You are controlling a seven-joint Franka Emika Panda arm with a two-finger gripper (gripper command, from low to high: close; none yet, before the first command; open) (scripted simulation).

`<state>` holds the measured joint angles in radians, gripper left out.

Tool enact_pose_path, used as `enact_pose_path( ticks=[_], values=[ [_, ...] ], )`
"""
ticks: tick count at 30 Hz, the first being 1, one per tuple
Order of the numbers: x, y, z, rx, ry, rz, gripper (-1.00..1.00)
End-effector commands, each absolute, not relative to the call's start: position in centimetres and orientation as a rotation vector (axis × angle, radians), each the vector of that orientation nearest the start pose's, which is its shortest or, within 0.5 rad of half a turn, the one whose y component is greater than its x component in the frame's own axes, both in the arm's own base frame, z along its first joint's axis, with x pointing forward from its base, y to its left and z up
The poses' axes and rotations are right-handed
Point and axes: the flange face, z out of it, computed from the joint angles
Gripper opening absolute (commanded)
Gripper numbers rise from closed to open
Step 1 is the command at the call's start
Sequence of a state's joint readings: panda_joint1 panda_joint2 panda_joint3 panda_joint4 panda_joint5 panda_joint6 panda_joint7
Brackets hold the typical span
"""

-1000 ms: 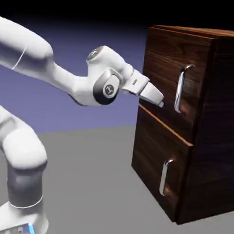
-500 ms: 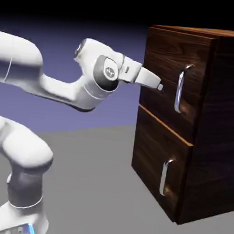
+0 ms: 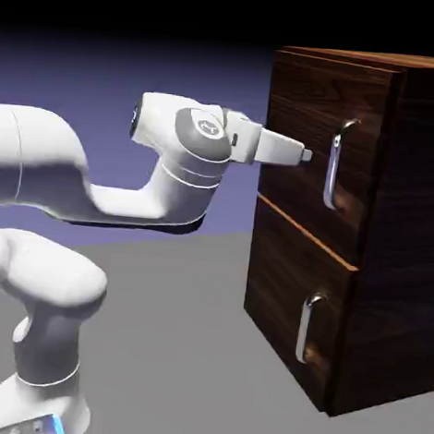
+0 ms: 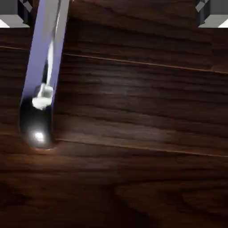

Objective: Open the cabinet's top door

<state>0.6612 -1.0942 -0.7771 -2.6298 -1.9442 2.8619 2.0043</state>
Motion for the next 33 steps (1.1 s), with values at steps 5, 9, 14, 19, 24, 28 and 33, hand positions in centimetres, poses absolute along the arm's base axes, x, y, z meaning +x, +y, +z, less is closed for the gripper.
enact_pose_path(
  ticks=[5,9,14,19,24,28,33],
  values=[
    [33.1,-6.0,55.4,-1.896,0.681,-1.69,1.0],
    [33.8,-7.3,54.2,-1.824,0.68,-1.713,1.0],
    [34.6,-8.3,52.9,-1.763,0.679,-1.727,1.0],
    [39.5,-8.1,52.9,-1.763,0.679,-1.727,1.0],
    [36.8,-6.9,52.9,-1.758,0.758,-1.779,-1.0],
    [33.2,-5.0,52.9,-1.746,0.872,-1.851,-1.0],
    [29.6,-2.4,52.9,-1.727,0.999,-1.928,-1.0]
  ],
)
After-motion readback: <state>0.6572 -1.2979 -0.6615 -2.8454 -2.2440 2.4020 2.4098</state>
